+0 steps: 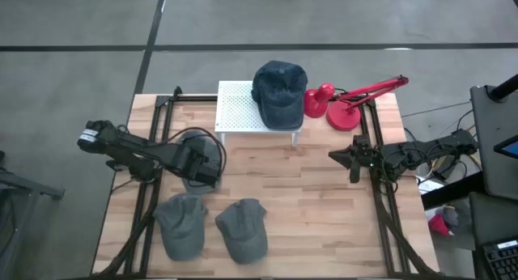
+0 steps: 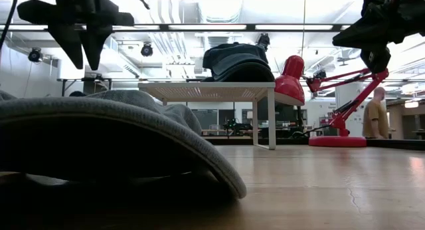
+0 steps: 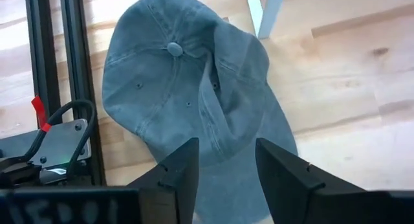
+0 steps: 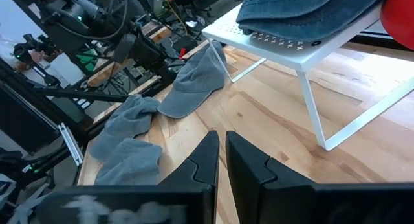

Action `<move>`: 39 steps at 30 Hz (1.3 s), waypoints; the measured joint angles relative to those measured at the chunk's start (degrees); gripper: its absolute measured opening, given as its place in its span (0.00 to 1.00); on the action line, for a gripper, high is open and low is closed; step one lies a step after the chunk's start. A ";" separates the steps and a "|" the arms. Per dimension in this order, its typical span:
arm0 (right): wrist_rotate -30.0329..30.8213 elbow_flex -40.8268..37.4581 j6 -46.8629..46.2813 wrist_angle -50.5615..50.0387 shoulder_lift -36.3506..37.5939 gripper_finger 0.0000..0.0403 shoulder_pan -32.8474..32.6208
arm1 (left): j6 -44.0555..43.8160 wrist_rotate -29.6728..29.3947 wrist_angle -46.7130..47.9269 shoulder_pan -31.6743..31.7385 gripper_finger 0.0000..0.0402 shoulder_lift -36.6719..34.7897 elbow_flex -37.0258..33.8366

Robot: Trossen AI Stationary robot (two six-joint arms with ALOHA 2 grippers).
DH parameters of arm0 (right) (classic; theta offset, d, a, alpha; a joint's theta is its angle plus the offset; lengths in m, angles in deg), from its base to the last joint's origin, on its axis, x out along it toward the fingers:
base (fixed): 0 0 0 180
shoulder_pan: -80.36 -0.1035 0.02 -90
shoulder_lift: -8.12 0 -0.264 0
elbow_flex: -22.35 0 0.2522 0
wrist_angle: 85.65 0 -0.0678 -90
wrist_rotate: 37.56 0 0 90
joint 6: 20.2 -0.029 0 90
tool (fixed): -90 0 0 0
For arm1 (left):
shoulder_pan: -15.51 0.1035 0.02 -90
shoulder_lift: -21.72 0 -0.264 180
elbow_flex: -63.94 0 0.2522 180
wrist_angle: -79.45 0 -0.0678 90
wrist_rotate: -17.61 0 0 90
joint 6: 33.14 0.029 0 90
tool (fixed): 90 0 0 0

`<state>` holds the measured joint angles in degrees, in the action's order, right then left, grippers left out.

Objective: Pick & Place hat
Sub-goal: Put the top left gray cap on the shelf

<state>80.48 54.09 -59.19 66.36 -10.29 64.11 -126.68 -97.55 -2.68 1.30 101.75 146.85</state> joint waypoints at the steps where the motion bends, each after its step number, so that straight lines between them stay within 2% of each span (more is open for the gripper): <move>1: 0.00 0.00 0.00 0.00 -0.01 0.07 0.00 | -0.45 -0.16 -0.10 0.16 0.40 -0.04 -0.39; 9: 0.00 0.00 0.01 -0.02 -0.01 0.07 0.01 | -3.42 1.25 -1.51 3.73 0.60 -0.78 -5.73; 13: 0.01 0.00 0.01 -0.03 -0.01 0.07 0.01 | -1.87 2.64 -4.74 6.55 0.66 -0.78 -8.55; 24: 0.02 0.00 -0.02 0.05 -0.01 0.07 0.01 | 2.19 5.32 -11.49 11.54 0.68 -0.78 -14.44; 32: 0.04 0.00 -0.04 0.09 -0.01 0.07 0.01 | 3.43 8.89 -22.84 13.15 0.68 -0.78 -20.81; 39: 0.04 0.00 -0.04 0.09 -0.01 0.07 0.02 | 3.56 9.77 -28.64 14.59 0.68 -0.65 -26.90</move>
<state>80.52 54.09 -59.22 66.45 -10.30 64.13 -123.12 -87.78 -31.33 15.89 101.09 119.95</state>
